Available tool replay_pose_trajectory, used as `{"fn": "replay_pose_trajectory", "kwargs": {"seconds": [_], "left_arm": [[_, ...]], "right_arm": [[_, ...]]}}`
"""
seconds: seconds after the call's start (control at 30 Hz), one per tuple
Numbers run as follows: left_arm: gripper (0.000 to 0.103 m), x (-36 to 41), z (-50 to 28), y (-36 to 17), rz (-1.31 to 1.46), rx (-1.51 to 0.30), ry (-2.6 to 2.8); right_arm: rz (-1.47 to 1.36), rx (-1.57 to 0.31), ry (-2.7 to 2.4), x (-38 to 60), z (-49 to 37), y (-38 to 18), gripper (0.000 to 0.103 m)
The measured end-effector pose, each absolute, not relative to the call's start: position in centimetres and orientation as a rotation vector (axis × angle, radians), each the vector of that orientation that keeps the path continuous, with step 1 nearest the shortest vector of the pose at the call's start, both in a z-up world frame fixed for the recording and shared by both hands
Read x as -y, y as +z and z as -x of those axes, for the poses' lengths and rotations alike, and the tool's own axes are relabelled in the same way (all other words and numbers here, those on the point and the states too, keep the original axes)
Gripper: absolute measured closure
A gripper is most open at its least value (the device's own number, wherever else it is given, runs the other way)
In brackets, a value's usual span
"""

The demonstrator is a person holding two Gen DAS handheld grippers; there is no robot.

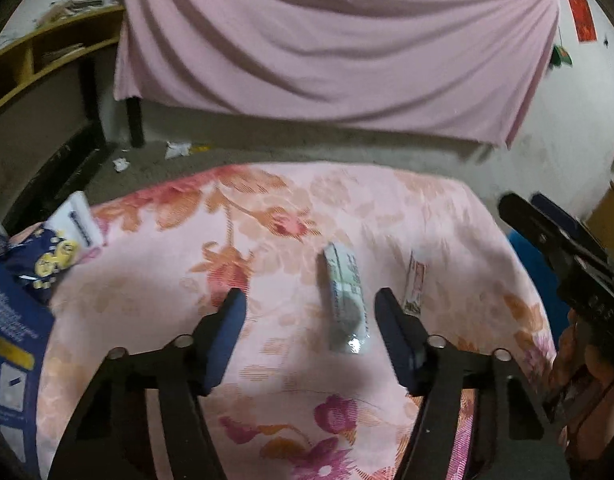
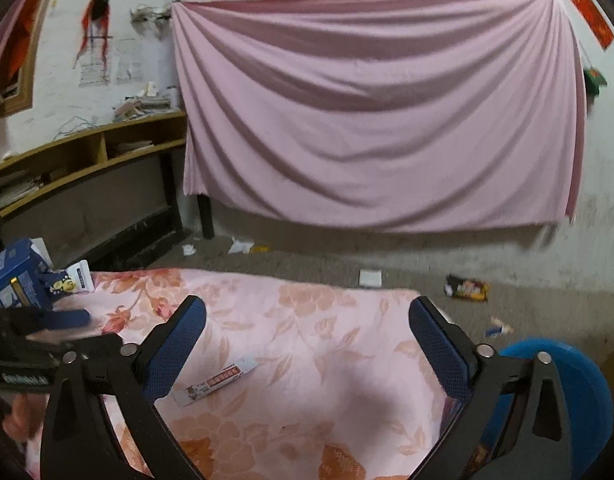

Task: Collect trash
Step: 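Grasp the white-green tube with the left tool while the right tool grasps the red-white tube, then lift both tubes and carry them over the blue basin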

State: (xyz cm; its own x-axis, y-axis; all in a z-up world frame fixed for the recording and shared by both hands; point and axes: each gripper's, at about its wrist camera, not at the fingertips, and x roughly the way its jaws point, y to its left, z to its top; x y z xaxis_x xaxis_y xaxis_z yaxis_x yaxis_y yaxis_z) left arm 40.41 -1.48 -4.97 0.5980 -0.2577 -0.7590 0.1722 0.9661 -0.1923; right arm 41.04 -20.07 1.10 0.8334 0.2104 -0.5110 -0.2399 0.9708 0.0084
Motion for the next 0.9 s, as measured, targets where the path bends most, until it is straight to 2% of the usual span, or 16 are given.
{"fn": "replay_pose_trajectory", "kwargs": {"seconds": [0.07,0.17,0.23,0.27,0.33,0.57,0.9], "left_arm": [[0.054,2.1,-40.8,-5.6,0.081,-0.925,-0.261],[0.059,2.7,-41.2,-6.0,0.054,-0.931,-0.262],[0.070,3.1,-41.4,-6.2,0.042,-0.940,-0.269],[0.073,3.2,-41.4,-6.3,0.040,-0.940,-0.274],[0.087,3.0,-41.5,-6.5,0.045,-0.940,-0.279],[0.089,1.6,-41.4,-6.7,0.100,-0.934,-0.277],[0.090,-2.1,-40.6,-5.5,0.204,-0.903,-0.204]], "right_arm": [[0.053,-0.571,0.246,19.9,-41.5,0.7,0.018],[0.052,-0.601,0.245,19.9,-41.8,0.4,0.022],[0.044,-0.615,0.247,19.9,-41.9,0.2,0.026],[0.038,-0.629,0.247,20.0,-42.0,0.1,0.028],[0.029,-0.655,0.250,19.9,-42.3,-0.1,0.033],[0.000,-0.763,0.275,19.5,-43.4,-1.4,0.049],[-0.025,-0.928,0.363,18.1,-44.2,-3.3,0.052]]}}
